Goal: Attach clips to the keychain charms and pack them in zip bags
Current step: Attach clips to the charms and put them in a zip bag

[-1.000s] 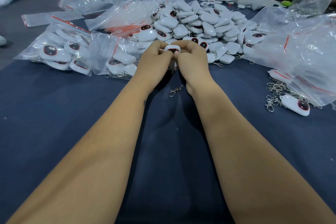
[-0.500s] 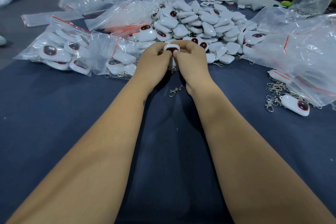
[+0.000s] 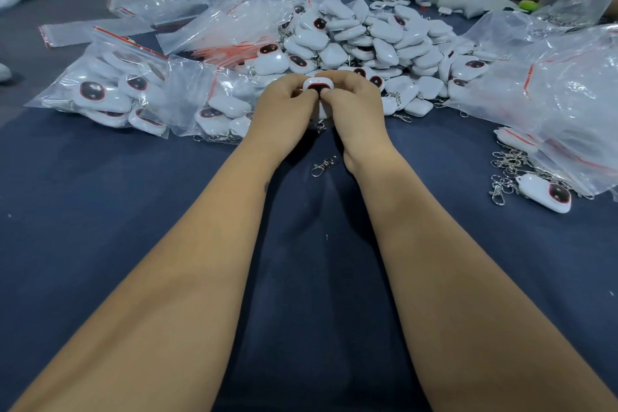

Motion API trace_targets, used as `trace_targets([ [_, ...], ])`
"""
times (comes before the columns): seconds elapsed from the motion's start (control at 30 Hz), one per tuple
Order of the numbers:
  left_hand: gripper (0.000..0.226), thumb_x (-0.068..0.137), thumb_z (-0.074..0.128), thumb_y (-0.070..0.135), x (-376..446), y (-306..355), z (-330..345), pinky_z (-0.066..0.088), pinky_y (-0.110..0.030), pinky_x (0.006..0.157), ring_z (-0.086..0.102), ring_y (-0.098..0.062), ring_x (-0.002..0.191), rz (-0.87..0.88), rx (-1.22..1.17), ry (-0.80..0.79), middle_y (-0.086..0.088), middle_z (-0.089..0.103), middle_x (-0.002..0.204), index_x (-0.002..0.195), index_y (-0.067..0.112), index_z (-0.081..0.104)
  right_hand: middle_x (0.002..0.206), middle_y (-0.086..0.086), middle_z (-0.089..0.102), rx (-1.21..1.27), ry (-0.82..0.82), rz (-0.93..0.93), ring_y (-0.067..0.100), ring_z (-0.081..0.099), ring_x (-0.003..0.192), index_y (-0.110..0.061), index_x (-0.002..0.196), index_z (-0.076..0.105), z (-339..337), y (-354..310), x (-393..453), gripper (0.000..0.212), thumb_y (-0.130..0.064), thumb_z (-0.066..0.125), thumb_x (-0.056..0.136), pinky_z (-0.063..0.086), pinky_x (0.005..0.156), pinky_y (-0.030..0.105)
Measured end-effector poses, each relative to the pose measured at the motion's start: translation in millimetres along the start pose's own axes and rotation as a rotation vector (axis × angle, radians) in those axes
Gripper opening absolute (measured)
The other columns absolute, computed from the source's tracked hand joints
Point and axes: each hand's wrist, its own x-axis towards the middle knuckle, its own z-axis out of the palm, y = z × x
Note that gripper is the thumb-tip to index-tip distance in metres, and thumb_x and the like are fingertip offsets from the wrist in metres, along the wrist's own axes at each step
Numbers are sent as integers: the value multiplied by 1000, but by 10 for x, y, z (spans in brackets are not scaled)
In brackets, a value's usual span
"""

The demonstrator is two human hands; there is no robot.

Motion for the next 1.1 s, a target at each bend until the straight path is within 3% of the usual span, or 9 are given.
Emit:
trace_targets([
  [0.13, 25, 91, 51, 12, 17, 37, -37, 60, -31, 71, 68, -8, 72, 17, -52, 7, 12, 72, 76, 103, 19, 71, 91, 15, 69, 118, 8, 24, 27, 66, 82, -8, 92, 66, -19, -14, 10, 17, 4, 54, 88, 56, 65, 29],
  [0.23, 27, 90, 52, 8, 34, 79, -79, 60, -39, 78, 70, -22, 84, 14, -53, 56, -1, 72, 92, 109, 13, 69, 92, 13, 70, 127, 30, 34, 23, 64, 86, -10, 90, 66, -32, 5, 48, 13, 1, 62, 85, 55, 78, 35],
  [0.3, 23, 87, 53, 9, 35, 87, -120, 56, -41, 86, 68, -21, 89, 88, 64, 149, 3, 70, 92, 99, 22, 68, 99, 16, 70, 142, 47, 53, 24, 65, 91, -12, 91, 65, -31, 8, 59, 11, -2, 64, 87, 55, 91, 43],
  [0.4, 21, 81, 51, 21, -14, 86, -194, 52, -35, 77, 61, -17, 81, 205, 349, 298, 14, 61, 76, 92, 31, 66, 104, 17, 66, 226, 65, 64, 21, 65, 87, -11, 94, 58, -22, 2, 54, 8, -3, 58, 93, 60, 81, 38],
  [0.53, 32, 83, 59, 40, -9, 16, -203, 44, -40, 89, 50, -29, 112, 223, 721, 278, 2, 67, 96, 112, 25, 62, 122, 25, 57, 345, 76, 68, 23, 64, 89, -9, 102, 50, 1, -8, 50, 7, -3, 51, 98, 61, 80, 37],
  [0.63, 42, 81, 61, 33, -7, -32, -200, 38, -40, 92, 43, -30, 117, 166, 841, 220, 1, 67, 104, 123, 27, 57, 117, 21, 58, 362, 79, 74, 24, 63, 93, -10, 104, 48, 12, -13, 64, 8, -5, 51, 99, 57, 90, 41],
  [0.73, 38, 83, 60, 27, -6, -41, -215, 43, -37, 88, 52, -27, 110, 145, 767, 229, 2, 68, 98, 121, 27, 58, 107, 10, 59, 303, 94, 54, 19, 59, 91, -11, 109, 48, 17, 6, 82, 10, -7, 51, 100, 54, 90, 35],
  [0.87, 25, 82, 57, 19, -19, 8, -218, 36, -19, 58, 54, -6, 71, 99, 429, 322, 11, 57, 72, 104, 28, 62, 92, -2, 56, 263, 93, 10, 9, 50, 75, -14, 106, 51, 19, 15, 90, 9, -10, 55, 99, 40, 67, 19],
  [1.1, 21, 82, 56, 14, 18, 56, -214, 45, -24, 68, 51, -6, 64, 109, 133, 443, 12, 52, 68, 96, 28, 61, 90, 11, 60, 416, -93, 18, 17, 63, 74, -6, 96, 49, 109, -16, 16, 12, 5, 48, 98, 54, 76, 24],
])
